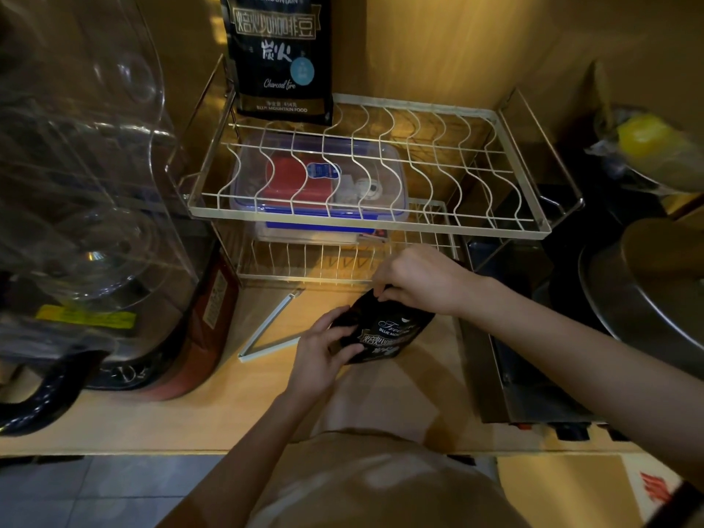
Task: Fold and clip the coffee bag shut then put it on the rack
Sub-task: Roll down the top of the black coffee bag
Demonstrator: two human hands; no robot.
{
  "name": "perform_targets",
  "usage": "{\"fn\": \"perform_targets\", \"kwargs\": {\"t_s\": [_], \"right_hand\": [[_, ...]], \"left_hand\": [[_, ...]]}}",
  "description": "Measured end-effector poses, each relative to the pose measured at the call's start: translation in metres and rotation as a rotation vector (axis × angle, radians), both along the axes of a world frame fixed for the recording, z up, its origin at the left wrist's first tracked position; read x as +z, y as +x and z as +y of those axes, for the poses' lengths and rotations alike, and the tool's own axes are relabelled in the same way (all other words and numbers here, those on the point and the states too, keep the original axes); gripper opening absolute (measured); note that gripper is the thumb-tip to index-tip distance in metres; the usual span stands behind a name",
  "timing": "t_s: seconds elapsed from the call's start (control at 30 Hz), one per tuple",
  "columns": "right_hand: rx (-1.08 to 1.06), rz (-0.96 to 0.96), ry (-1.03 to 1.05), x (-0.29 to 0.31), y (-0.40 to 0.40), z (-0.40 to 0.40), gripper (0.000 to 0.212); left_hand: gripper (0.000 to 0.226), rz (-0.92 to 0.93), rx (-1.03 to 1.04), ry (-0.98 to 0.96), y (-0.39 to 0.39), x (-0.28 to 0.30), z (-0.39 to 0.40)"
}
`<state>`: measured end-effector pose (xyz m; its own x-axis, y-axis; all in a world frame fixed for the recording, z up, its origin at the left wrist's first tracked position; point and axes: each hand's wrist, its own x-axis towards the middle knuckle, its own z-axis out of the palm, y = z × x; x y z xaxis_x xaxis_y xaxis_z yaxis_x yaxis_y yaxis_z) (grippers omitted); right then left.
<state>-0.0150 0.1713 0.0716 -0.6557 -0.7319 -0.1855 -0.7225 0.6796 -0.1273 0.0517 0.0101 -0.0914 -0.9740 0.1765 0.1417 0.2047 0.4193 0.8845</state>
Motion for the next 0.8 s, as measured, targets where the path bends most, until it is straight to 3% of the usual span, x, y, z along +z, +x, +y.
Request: {"fn": "perform_targets", "kwargs": {"t_s": [0.2,0.5,0.7,0.8], "right_hand": [[0.006,0.023,-0.018,0.002,0.002,-0.008,0.015],[-0.009,-0.065,0.027,-0.004,0.001,-0.024,0.018],[-0.111,-0.183,-0.095,-0.009,0.001,-0.026,0.031],[-0.197,-0.296,-0.218,-0.012,0.001,-0.023,0.023]], "left_hand": [[0.024,-0.108,0.021,0.142,-0.002,0.001,-0.003],[0.019,-0.296,0.123,0.099,0.002,-0.009,-0.007],[0.076,-0.289,-0.022,0.053,-0.004,0.014,-0.002],[0.073,-0.296,-0.109,0.099,-0.005,0.017,0.000]]}}
